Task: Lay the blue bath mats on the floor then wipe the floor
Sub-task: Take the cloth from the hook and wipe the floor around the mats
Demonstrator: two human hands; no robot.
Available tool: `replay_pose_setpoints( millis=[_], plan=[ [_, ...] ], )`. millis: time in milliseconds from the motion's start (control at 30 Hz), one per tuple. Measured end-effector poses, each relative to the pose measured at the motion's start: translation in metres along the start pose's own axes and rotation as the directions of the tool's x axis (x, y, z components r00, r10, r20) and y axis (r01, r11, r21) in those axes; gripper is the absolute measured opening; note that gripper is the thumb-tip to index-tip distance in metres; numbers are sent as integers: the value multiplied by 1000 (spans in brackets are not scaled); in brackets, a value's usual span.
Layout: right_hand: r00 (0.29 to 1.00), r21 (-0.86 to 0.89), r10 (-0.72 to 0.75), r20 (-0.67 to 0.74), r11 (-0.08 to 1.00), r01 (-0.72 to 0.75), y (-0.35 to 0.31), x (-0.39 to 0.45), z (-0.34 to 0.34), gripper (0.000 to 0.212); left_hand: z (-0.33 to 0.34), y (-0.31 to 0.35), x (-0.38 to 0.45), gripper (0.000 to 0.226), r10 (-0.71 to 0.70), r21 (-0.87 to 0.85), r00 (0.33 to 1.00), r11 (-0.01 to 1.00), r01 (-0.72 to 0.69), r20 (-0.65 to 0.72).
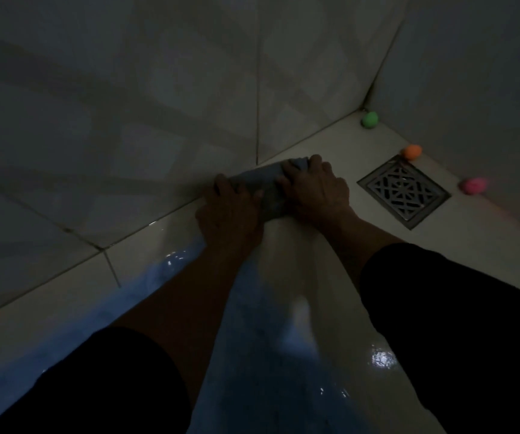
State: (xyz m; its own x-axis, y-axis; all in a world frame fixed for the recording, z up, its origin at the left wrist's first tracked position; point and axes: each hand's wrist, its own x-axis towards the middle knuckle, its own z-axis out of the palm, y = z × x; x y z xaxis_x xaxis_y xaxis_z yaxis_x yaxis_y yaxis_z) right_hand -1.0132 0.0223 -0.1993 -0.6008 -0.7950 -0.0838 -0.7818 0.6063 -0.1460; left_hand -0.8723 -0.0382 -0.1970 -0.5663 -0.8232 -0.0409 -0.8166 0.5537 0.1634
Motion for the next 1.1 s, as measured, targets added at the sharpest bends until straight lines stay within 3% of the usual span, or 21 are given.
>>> replay_pose_setpoints(
  millis=[333, 467, 733, 900, 1000, 1100],
  plan=[
    [993, -54, 100, -70, 993, -104, 42, -42, -4, 53, 4, 35, -22, 56, 113, 18, 992, 993, -114, 63],
    [986, -7, 163, -13, 987, -164, 46, -69, -2, 56, 4, 41, -44, 56, 115, 4, 988, 993, -116, 104],
    [973, 40, 232, 7, 972, -232, 35, -130, 9, 63, -2, 35, -82, 59, 184, 12, 963, 982, -190, 199],
    [963, 80, 266, -39, 962, -263, 12, -167, 9, 57, -8, 33, -107, 51, 177, -53, 951, 984, -169, 253],
    [956, 161, 293, -3, 944, -289, -1, -182, 2, 64, -15, 28, -118, 38, 198, -191, 945, 970, -151, 259],
    [940, 408, 342, -14, 860, -307, -13, -186, -15, 66, -24, 15, -122, 26, 202, -312, 961, 940, -136, 190]
  ],
)
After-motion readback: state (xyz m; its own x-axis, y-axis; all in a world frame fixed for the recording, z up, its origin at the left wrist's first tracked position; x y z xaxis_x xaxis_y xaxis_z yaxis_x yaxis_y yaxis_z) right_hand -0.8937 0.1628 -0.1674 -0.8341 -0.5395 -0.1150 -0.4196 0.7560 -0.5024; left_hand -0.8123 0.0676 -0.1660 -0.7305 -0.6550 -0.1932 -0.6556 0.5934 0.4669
